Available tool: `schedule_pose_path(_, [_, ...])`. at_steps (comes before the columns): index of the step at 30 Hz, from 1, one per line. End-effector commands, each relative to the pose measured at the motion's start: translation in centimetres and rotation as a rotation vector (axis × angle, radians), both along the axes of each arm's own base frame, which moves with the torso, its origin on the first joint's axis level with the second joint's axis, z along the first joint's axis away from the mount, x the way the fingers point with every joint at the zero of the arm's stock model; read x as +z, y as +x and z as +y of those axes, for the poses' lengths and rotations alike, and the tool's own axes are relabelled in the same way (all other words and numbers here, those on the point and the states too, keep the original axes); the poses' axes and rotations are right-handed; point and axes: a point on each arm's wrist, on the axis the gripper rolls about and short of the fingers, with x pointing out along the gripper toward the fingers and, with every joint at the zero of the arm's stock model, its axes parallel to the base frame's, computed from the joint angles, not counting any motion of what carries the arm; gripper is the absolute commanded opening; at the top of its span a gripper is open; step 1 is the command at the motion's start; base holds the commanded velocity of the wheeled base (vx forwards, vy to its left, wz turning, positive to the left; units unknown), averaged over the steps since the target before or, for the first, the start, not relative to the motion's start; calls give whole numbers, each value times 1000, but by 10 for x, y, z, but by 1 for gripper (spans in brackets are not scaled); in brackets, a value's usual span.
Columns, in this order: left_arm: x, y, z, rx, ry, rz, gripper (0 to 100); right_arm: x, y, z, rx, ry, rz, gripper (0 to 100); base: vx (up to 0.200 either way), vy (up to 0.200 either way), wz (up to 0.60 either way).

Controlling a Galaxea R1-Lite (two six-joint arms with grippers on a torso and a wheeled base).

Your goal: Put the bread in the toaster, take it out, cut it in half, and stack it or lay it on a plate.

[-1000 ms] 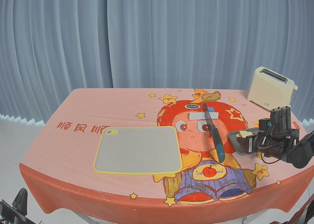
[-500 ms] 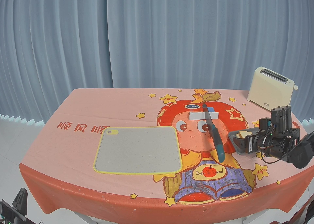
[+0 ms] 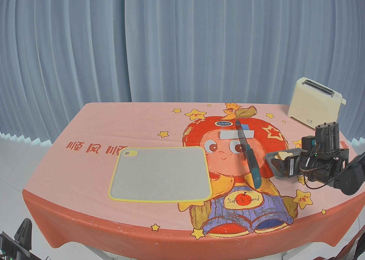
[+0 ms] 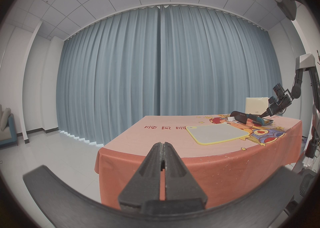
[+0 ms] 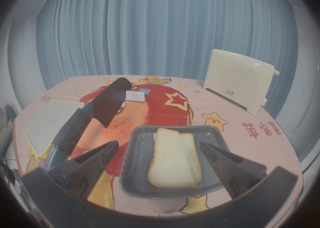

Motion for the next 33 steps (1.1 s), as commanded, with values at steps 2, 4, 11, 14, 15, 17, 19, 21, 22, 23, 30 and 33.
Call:
schedule_pose_path(2, [-5,1,0,1,0,19,0,0,0,0,-1,0,-2,100,0,0,0])
schedule_pose_path(4, [-5,1,0,3,0,17,0,0,0,-1,-3,2,-2,100,0,0,0])
schedule_pose_path(11, [-5,1,0,3,0,19,0,1,0,-1,-3,2,-3,100,0,0,0])
schedule_pose_path(14, [-5,1,0,1,0,17,0,1,0,-1,-2,2,-6,100,0,0,0])
schedule_pose_path(15, [-5,1,0,1,0,17,0,1,0,-1,-5,3,-6,100,0,0,0])
schedule_pose_path(17, [-5,1,0,1,0,17,0,2,0,-1,-5,3,-8,100,0,0,0])
schedule_pose_path(19, [-5,1,0,1,0,17,0,3,0,-2,-6,5,-12,100,0,0,0])
schedule_pose_path(21, [-5,1,0,-1,0,17,0,5,-1,-2,-7,8,-19,100,0,0,0])
schedule_pose_path(22, [-5,1,0,1,0,17,0,6,-1,-3,-7,8,-22,100,0,0,0])
schedule_pose_path(23, [-5,1,0,1,0,19,0,6,-1,-3,-7,8,-22,100,0,0,0])
schedule_pose_path(30, [-5,1,0,3,0,17,0,11,3,-3,-12,29,-91,100,0,0,0])
schedule_pose_path(33, [-5,1,0,1,0,17,0,13,6,-4,-19,45,-147,100,0,0,0])
